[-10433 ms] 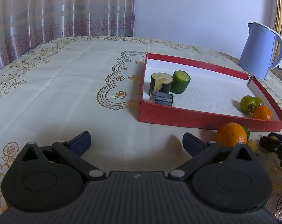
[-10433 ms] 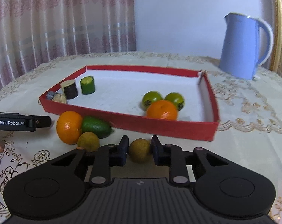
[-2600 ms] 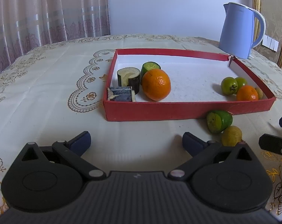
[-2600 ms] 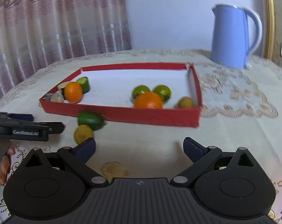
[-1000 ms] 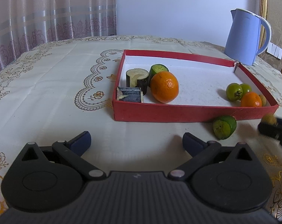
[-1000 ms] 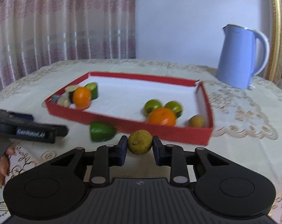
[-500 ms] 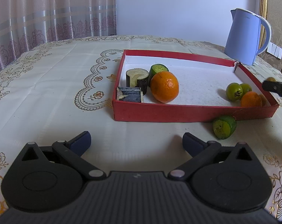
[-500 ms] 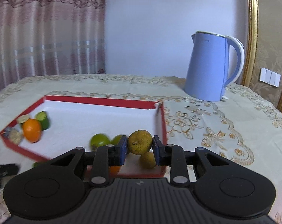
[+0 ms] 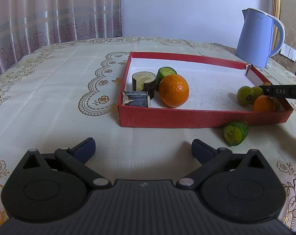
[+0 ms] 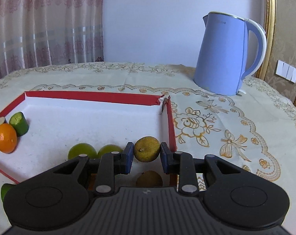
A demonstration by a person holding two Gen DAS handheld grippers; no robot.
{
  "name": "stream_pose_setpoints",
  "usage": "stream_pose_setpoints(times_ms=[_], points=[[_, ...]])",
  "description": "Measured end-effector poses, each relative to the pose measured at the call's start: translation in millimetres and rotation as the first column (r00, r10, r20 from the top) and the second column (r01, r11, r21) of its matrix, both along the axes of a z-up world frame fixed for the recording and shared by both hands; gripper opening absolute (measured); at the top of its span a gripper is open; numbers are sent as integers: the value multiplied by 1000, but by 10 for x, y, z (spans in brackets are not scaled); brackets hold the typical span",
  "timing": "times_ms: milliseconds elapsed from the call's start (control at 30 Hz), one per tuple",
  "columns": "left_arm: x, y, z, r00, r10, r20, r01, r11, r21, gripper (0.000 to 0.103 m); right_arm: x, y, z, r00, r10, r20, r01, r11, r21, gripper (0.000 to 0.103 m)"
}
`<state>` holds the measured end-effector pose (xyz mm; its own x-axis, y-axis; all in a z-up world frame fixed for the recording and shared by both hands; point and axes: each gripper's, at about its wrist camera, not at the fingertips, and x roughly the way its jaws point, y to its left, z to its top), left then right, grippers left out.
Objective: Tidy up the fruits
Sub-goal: 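Carry the fruit into the tray beside the brown fruit and open the right gripper, then withdraw the open right gripper from the tray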
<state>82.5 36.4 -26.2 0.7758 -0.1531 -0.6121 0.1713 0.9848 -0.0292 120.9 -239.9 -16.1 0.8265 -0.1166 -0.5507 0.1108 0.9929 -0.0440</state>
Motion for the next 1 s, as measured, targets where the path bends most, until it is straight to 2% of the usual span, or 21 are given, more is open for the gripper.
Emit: stream_pose_setpoints(times_ms=[133,300,400,433,467,500,667,833,1000], points=[[1,-7,-1,1000,0,0,0,1000,-1,103,-9,-11,6,1000,2,1,-2,1000,12,29],[0,-6,0,1000,0,0,0,1000,-1,103,-131,-67,50,1000,-6,28,4,998,64,38],[0,-5,0,1000,0,0,0,1000,-1,103,-290,-97,103,998,5,59,-11,994,104,47],[0,-5,0,1000,0,0,0,1000,-1,103,-372,-92,124,997,10,75,-19,993,113,54],[-1,-2,1,1000,0,0,0,1000,-2,103,-452,-78,143,996,15,92,-25,994,110,66],[0,-5,0,1000,0,0,0,1000,-1,103,-521,-61,156,994,21,104,-31,994,101,70],[1,-6,-1,1000,0,0,0,1000,-1,103,-865,70,167,990,72,124,-76,997,28,72],[2,-5,-2,1000,0,0,0,1000,-1,103,-1047,162,87,990,118,75,-119,993,-2,72],[2,-5,-2,1000,0,0,0,1000,-1,103,-1038,222,-65,992,124,4,-124,992,-15,72]])
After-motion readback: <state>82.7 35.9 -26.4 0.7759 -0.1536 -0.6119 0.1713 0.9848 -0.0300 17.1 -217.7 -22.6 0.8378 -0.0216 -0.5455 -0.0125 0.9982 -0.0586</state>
